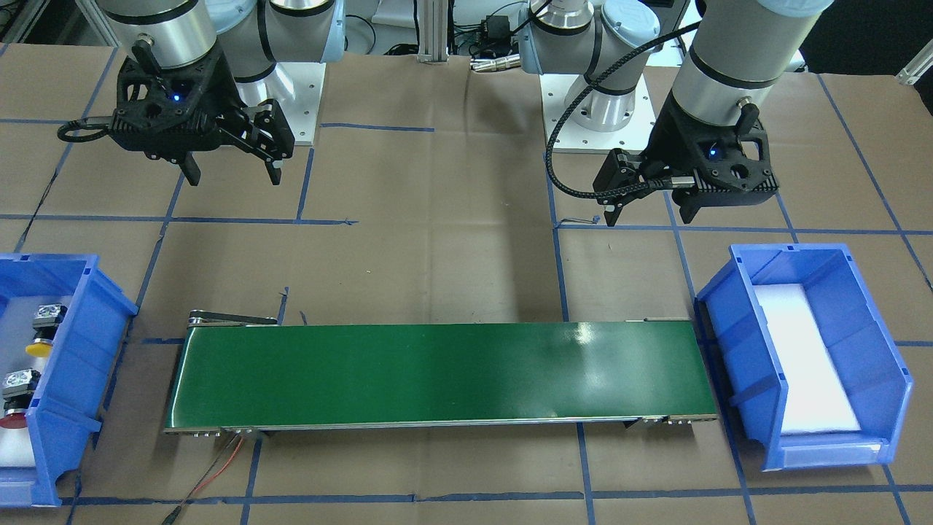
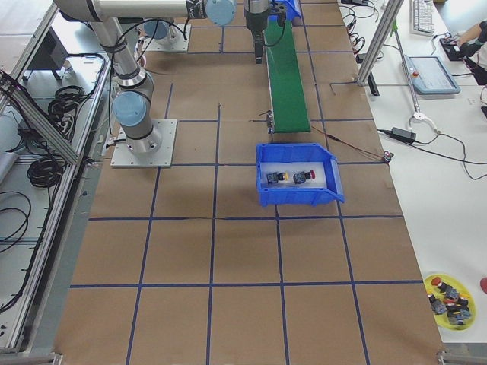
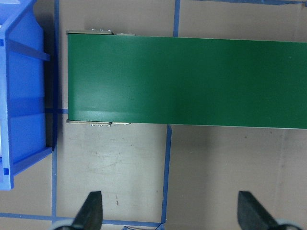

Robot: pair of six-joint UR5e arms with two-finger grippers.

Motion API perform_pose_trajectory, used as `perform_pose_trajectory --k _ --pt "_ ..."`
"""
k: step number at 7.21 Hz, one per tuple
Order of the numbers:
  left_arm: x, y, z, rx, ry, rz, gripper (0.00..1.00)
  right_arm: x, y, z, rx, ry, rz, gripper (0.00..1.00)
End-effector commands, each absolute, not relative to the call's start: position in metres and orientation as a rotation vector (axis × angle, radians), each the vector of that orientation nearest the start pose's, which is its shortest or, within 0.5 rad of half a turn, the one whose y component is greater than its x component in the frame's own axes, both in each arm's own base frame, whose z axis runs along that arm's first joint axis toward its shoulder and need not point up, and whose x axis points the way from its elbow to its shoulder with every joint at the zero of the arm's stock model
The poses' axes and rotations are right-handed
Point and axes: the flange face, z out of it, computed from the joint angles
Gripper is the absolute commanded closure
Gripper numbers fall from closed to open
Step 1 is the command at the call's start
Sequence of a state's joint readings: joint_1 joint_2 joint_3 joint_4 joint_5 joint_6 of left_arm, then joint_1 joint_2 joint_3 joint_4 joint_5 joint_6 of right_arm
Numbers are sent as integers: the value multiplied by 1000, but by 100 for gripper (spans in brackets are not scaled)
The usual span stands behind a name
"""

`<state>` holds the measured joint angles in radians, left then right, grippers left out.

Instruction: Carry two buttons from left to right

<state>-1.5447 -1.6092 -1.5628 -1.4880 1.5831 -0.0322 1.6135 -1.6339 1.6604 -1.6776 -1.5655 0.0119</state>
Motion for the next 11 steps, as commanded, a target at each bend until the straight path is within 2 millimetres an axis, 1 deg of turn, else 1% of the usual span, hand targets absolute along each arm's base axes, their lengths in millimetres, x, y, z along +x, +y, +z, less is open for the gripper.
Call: perform_pose_trajectory --k 1,3,11 --pt "-119 -516 481 -92 3127 -82 0 154 -466 485 -51 3133 -132 0" --pt "-119 -516 479 -92 3127 -77 0 154 -466 490 -55 3135 -149 0" --pt "-119 -516 480 -92 3127 -79 0 155 -467 494 -53 3131 -163 0"
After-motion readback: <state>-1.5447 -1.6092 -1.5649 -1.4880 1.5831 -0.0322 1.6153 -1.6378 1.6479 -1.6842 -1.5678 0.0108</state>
